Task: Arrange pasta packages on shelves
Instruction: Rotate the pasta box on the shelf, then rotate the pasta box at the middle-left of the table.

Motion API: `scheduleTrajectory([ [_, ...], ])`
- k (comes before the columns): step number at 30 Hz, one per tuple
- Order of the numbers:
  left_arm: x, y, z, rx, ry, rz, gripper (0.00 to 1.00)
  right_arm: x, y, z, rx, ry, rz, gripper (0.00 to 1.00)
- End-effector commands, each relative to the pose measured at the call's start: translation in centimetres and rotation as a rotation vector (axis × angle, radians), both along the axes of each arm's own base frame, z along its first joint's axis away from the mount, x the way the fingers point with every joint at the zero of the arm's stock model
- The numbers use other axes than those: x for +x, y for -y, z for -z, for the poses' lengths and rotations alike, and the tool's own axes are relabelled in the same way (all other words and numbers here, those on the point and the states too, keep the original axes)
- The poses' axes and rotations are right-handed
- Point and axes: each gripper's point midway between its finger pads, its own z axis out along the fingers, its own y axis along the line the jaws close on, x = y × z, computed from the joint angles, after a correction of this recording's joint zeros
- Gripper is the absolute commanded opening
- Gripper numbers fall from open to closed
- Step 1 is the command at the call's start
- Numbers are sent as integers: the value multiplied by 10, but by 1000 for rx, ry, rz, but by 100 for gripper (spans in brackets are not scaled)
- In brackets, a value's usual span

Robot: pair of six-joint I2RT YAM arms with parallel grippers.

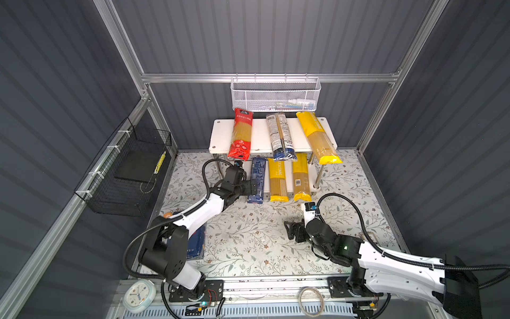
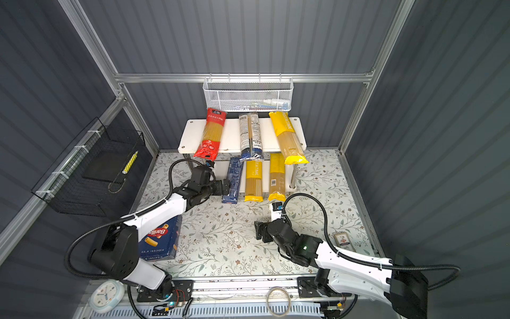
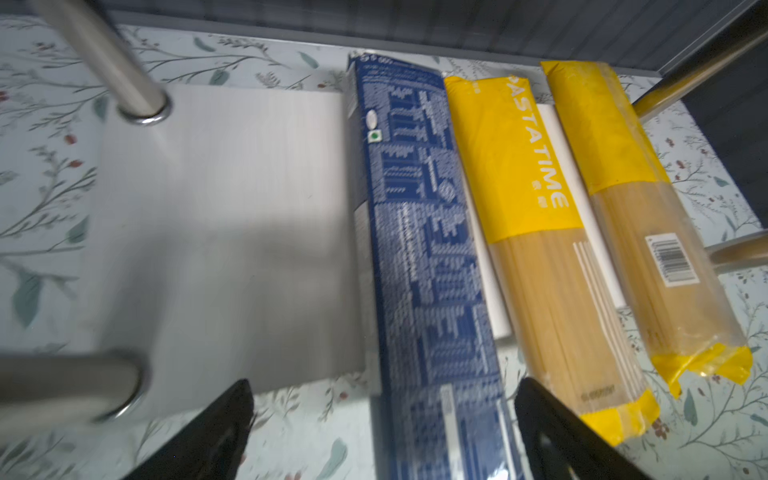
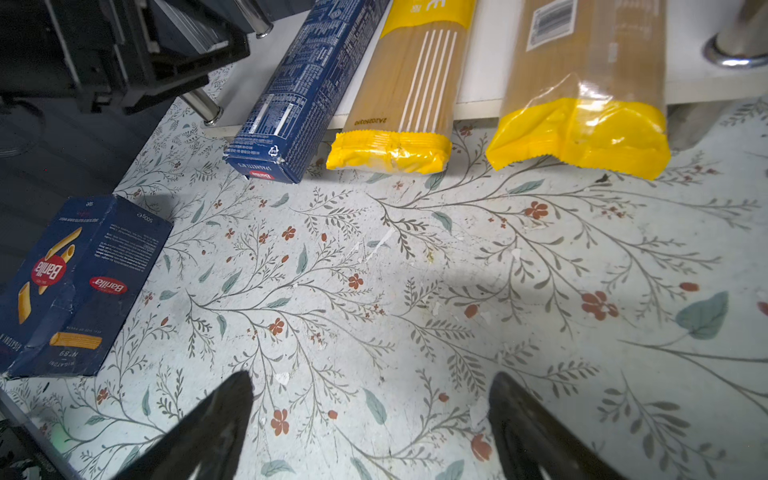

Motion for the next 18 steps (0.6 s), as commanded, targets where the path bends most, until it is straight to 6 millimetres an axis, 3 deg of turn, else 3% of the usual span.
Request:
scheduleTrajectory([
  [1,-37,-37,23,104,-129,-86,99,2,-4,-8,10,32,-34,90],
  [7,-74,-84,32,258,-203,-201,99,-3,-23,-2,19,4,-127,92],
  [13,-97,-138,32,490,-283,-353,99,-3,-35,3,24,-9,-172,92],
  [18,-108,-164,30,436,-301,-453,99,-5,-47,6,32,-32,-220,93],
])
